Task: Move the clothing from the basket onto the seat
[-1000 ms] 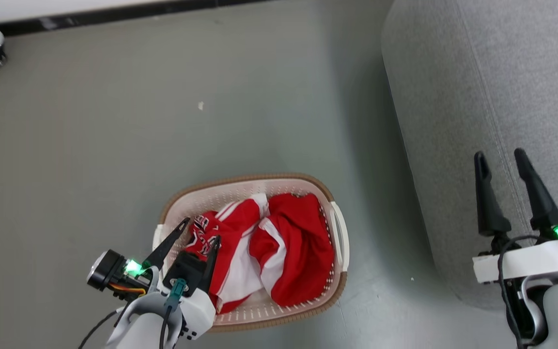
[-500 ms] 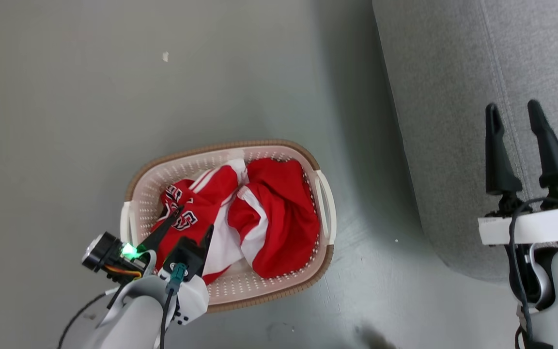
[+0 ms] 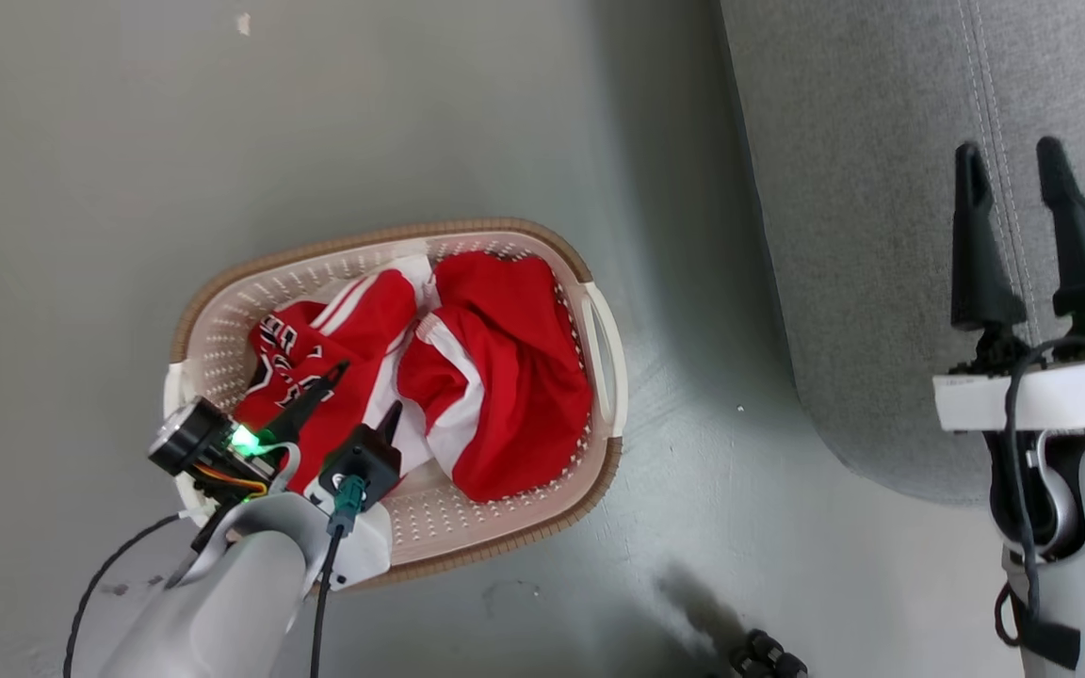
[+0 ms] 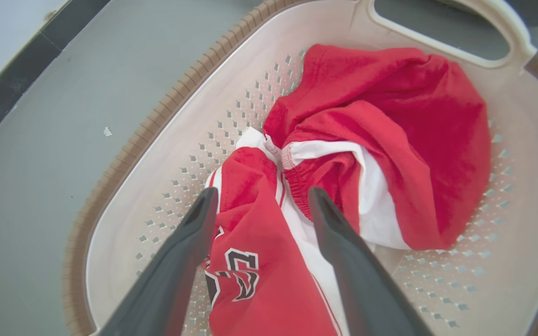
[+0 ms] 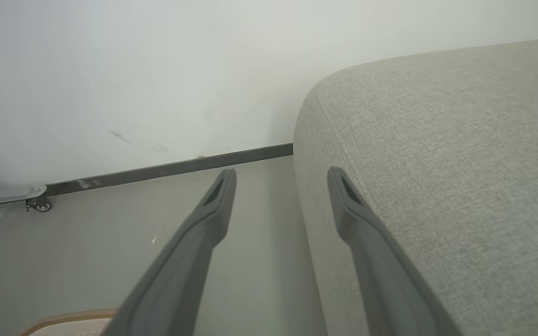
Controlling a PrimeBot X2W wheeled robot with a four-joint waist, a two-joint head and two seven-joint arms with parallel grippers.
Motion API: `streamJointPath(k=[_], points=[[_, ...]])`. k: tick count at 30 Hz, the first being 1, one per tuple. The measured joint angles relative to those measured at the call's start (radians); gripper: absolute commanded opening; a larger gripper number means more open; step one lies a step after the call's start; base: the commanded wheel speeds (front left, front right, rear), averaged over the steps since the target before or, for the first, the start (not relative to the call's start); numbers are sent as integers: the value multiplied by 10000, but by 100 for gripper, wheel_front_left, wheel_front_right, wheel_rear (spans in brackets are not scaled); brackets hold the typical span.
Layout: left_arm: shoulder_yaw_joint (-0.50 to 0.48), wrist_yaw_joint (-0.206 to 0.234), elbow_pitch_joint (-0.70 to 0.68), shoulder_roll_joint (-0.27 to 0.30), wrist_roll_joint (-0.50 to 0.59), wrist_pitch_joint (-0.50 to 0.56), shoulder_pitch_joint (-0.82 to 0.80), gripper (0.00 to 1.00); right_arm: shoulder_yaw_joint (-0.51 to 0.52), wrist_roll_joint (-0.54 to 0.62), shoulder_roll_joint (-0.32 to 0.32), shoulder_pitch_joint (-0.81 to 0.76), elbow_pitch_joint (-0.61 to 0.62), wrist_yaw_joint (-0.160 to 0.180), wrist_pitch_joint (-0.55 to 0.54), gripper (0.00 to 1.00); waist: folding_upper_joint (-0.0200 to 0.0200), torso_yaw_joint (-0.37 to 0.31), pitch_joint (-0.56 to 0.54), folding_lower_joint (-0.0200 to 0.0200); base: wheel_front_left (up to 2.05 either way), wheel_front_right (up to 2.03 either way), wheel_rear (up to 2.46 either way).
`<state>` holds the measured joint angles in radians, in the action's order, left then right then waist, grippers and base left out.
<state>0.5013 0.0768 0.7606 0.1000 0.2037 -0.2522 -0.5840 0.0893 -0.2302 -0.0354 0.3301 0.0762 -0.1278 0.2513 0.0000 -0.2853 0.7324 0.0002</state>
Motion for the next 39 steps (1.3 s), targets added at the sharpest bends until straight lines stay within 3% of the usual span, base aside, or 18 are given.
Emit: streamJointPath(k=[24, 25, 26, 29, 39], points=[[245, 617, 1653, 658, 980, 360, -1284, 100, -353, -692, 0, 1120, -278, -2, 10, 100, 0, -901, 1158, 0, 0, 0, 0], [255, 617, 1720, 683, 993, 408, -1307, 87, -372, -694, 0, 1125, -293, -2, 10, 100, 0, -930, 1171, 0, 0, 0, 0], [255, 617, 1768, 694, 993, 408, -1321, 61, -384, -698, 0, 1140, -326, -2, 10, 100, 0, -959, 1180, 0, 0, 0, 0], [313, 675, 1833, 579, 995, 405, -1340, 0, -351, -796, 0, 1284, -428, -2, 10, 100, 0, -1017, 1171, 0, 0, 0, 0], [387, 702, 1837, 278, 972, 221, -1508, 0, -236, -800, 0, 1307, -545, -2, 12, 100, 0, -951, 972, -1, 0, 0, 0]])
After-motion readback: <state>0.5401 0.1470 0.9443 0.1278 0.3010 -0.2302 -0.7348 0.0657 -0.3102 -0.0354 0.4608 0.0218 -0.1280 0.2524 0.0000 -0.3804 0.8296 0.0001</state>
